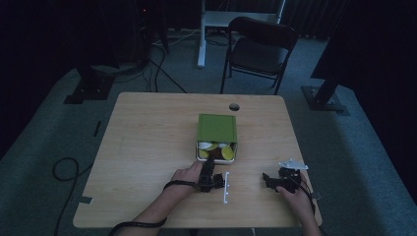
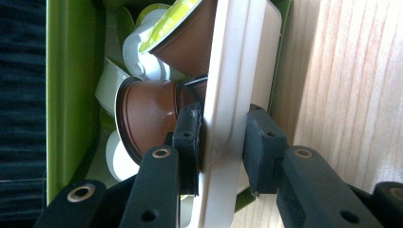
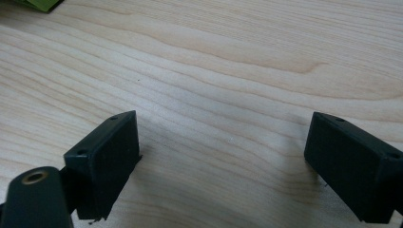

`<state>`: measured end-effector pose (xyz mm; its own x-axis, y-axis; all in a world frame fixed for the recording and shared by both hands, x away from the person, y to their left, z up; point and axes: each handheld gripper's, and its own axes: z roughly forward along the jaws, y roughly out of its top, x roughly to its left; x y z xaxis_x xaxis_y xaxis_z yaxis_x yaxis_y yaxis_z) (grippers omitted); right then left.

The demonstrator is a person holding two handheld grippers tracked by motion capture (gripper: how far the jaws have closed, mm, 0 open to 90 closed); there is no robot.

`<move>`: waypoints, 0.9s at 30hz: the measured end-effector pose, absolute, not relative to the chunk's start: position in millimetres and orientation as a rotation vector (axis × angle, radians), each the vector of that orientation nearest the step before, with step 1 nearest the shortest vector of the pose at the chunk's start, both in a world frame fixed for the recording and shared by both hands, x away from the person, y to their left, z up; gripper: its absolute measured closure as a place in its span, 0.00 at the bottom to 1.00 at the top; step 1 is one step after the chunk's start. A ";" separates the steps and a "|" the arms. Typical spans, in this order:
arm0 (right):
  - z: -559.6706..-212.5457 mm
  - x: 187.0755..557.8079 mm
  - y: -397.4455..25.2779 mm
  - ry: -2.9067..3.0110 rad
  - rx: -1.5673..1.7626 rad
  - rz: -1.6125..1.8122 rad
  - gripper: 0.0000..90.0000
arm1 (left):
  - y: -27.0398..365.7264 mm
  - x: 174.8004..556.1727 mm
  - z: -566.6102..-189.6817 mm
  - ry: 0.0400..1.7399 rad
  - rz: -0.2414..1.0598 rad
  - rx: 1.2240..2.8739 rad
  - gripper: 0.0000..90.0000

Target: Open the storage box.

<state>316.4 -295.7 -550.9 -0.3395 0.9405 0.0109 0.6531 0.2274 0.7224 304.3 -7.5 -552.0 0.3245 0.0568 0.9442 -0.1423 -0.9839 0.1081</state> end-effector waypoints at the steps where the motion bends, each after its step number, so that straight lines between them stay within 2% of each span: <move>1: -550.9 316.5 -295.8 2.076 1.464 0.897 0.12 | -7.5 304.3 -552.0 -0.086 1.736 2.412 0.78; 27: -550.9 316.5 -295.8 2.077 1.463 0.895 0.12 | -3.9 287.8 -551.0 -0.159 1.729 2.424 0.80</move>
<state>316.5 -295.8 -550.9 -0.3404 0.9402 0.0094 0.6523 0.2289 0.7226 287.8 -3.9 -551.0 0.3262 0.0061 0.9453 -0.1787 -0.9816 0.0680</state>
